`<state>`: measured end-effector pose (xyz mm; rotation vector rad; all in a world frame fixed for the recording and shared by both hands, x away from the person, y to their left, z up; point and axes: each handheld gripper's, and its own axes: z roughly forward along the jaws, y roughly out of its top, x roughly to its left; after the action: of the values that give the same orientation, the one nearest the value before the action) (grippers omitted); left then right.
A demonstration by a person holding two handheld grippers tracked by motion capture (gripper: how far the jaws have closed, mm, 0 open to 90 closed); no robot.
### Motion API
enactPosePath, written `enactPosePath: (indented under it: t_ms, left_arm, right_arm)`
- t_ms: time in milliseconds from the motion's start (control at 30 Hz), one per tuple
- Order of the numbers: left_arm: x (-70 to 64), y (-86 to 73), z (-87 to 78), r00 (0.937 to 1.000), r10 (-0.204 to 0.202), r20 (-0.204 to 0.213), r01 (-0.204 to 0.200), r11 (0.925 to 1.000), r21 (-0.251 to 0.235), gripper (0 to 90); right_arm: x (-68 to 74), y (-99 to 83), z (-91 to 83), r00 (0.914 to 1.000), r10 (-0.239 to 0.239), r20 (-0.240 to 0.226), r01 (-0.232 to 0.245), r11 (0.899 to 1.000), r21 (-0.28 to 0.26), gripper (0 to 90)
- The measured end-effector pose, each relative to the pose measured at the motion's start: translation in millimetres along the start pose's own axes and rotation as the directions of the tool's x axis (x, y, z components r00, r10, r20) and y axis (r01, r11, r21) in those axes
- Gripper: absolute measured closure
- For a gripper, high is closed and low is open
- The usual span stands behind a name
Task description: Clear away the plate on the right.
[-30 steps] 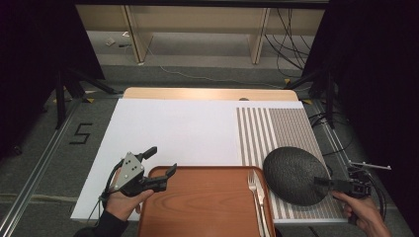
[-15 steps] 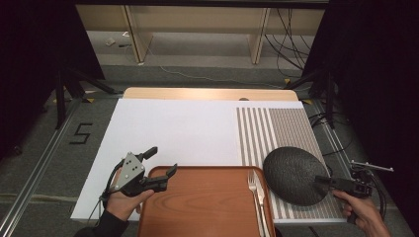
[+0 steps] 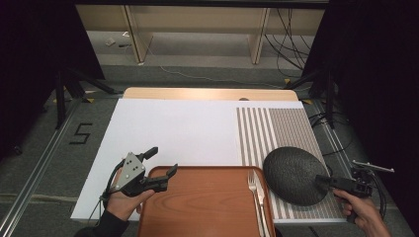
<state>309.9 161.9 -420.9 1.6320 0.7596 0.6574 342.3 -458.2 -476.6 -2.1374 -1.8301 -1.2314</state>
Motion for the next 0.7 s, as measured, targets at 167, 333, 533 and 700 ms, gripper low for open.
enactPosePath:
  t_ms: [167, 333, 533, 700]
  left_arm:
    - [0.2, 0.1, 0.1, 1.0, -0.001, 0.0, 0.001, 1.0, -0.001, 18.1]
    - [0.3, 0.1, 0.4, 1.0, -0.001, 0.0, 0.001, 1.0, -0.001, 18.1]
    - [0.2, 0.2, 0.5, 1.0, -0.001, 0.001, 0.001, 1.0, -0.001, 18.1]
    - [0.2, 0.1, 0.6, 1.0, -0.001, 0.002, 0.001, 1.0, -0.001, 18.1]
  right_arm:
    - [-1.8, 0.3, 0.1, 0.9998, 0.019, -0.01, -0.019, 1.0, -0.002, 55.4]
    - [-3.4, 0.4, 0.3, 0.9993, 0.037, -0.007, -0.037, 0.999, -0.006, 59.9]
    - [-5.0, 0.7, -0.3, 0.998, 0.062, 0.012, -0.062, 0.998, -0.009, 69.4]
    - [-6.3, 0.8, -0.5, 0.9964, 0.084, 0.009, -0.084, 0.996, -0.012, 71.8]
